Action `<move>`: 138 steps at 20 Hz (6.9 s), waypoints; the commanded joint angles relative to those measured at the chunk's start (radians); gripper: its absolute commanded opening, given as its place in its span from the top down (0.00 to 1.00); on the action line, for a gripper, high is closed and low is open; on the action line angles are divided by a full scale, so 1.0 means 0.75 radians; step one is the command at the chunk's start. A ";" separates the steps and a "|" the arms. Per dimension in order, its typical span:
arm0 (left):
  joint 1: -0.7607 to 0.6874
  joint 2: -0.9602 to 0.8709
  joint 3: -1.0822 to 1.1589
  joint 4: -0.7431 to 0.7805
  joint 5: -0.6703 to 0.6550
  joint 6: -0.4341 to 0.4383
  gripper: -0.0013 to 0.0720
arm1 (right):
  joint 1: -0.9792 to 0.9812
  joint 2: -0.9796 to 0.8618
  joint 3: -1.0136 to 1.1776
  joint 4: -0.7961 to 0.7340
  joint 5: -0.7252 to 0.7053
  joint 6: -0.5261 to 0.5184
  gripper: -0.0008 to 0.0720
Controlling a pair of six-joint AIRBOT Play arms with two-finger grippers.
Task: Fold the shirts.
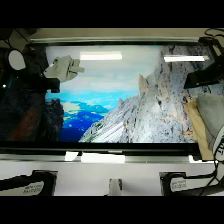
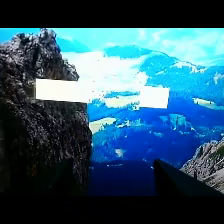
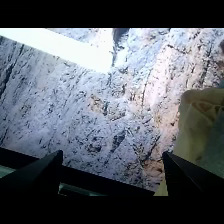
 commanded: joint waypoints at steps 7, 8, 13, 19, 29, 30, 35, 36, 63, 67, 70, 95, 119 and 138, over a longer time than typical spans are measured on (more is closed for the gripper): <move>-0.001 0.000 -0.001 0.001 0.001 0.001 0.17 | 0.001 0.000 -0.001 0.001 0.001 0.000 0.06; -0.001 0.000 -0.001 0.000 0.001 0.001 0.17 | 0.001 0.000 -0.001 0.001 0.001 0.000 0.06; -0.001 0.000 -0.001 0.000 0.001 0.001 0.17 | 0.001 0.000 -0.001 0.001 0.001 0.000 0.06; -0.002 -0.001 -0.002 0.000 0.173 0.000 0.17 | 0.001 0.000 -0.001 0.000 -0.158 -0.040 0.06; 0.047 -0.106 -0.003 -0.045 0.909 -0.132 0.17 | 0.001 -0.001 -0.001 0.064 -0.463 0.010 0.06; 0.096 -0.165 -0.003 -0.047 0.926 -0.219 0.17 | 0.001 -0.001 -0.001 0.098 -0.444 0.010 0.06; 0.479 -0.497 -0.003 -0.557 0.955 -0.328 0.02 | 0.002 -0.037 -0.010 0.225 -0.423 -0.041 0.07; 0.534 -0.549 -0.003 -0.647 0.980 -0.288 0.00 | 0.002 -0.051 -0.016 0.241 -0.419 -0.042 0.07; 0.112 0.434 -0.003 -1.058 1.368 0.582 0.92 | 0.002 -0.009 -0.073 0.600 -0.329 -0.333 0.28; -0.158 0.583 -0.004 -0.850 1.266 0.415 0.92 | 0.002 0.301 -0.068 0.568 -0.433 -0.334 0.28; -0.303 0.505 -0.010 -0.608 1.037 0.330 0.92 | 0.002 0.514 -0.069 0.421 -0.387 -0.333 0.22; -0.183 0.155 -0.466 -0.369 0.741 0.130 0.92 | 0.728 0.458 -1.728 0.654 -0.777 -0.049 0.06; -0.042 0.804 0.340 -0.220 0.304 0.301 0.92 | 0.402 1.077 -0.143 0.114 -0.634 -0.169 0.95; -0.030 -0.027 -0.481 -0.594 0.639 0.251 0.92 | 0.406 0.157 -0.888 0.506 -1.105 0.038 0.94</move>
